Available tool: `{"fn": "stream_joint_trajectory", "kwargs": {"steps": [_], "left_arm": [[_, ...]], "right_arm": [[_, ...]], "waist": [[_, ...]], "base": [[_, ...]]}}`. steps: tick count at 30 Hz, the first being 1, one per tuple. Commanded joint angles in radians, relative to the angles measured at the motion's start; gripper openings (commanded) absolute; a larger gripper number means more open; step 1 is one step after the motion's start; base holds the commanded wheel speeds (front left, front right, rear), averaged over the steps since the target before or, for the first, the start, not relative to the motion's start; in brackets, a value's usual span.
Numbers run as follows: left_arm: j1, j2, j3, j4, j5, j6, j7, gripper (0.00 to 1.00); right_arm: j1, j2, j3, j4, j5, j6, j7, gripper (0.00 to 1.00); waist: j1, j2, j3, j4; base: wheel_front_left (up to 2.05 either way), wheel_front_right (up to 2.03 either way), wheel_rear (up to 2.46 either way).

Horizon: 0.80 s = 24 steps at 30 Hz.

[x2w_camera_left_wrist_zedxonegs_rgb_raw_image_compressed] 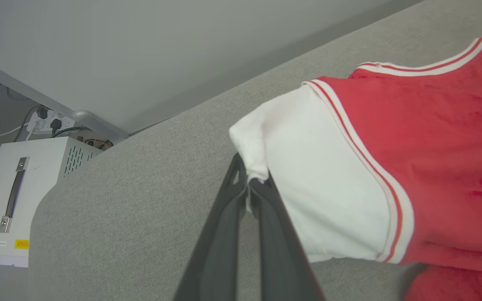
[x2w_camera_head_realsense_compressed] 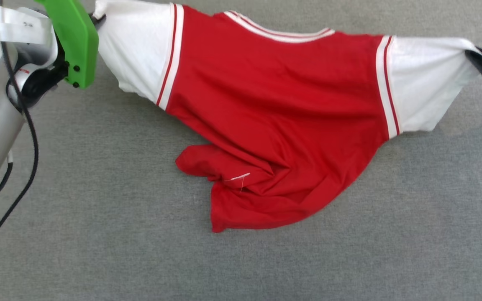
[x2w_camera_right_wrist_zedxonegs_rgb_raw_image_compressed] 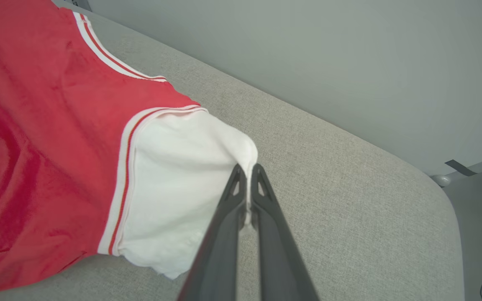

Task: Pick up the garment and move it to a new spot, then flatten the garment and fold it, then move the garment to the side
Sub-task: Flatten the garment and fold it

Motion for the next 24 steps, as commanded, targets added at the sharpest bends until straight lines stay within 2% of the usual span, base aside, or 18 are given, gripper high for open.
{"fn": "stream_joint_trajectory", "kwargs": {"steps": [1,6,11,17,24], "left_arm": [[-0.019,0.017,-0.003,-0.016,0.0,-0.003,-0.033,0.0],[-0.049,0.04,0.001,-0.07,0.01,-0.003,-0.125,0.0],[-0.096,0.044,0.019,-0.11,0.03,0.0,-0.172,0.0],[-0.207,0.015,0.053,-0.117,0.066,0.029,-0.211,0.0],[-0.414,-0.045,0.09,-0.045,0.136,0.044,-0.278,0.0]], "right_arm": [[-0.028,-0.003,-0.007,0.002,-0.008,-0.001,-0.016,0.0],[-0.081,-0.005,-0.028,0.009,-0.029,-0.001,-0.043,0.0],[-0.162,0.013,-0.039,0.017,-0.06,-0.001,-0.041,0.0],[-0.335,0.057,-0.024,0.06,-0.118,-0.001,-0.011,0.0],[-0.625,0.144,0.016,0.185,-0.21,-0.001,-0.018,0.0]], "waist": [[-0.0001,0.0052,-0.059,0.032],[-0.0001,0.0052,-0.097,0.047],[-0.0001,0.0052,-0.105,0.056],[-0.0001,0.0052,-0.058,0.058],[-0.0001,0.0052,0.037,0.047]], "base": [[0.0,0.0,0.0],[0.0,0.0,0.0],[0.0,0.0,0.0],[0.0,0.0,0.0],[0.0,0.0,0.0]]}}
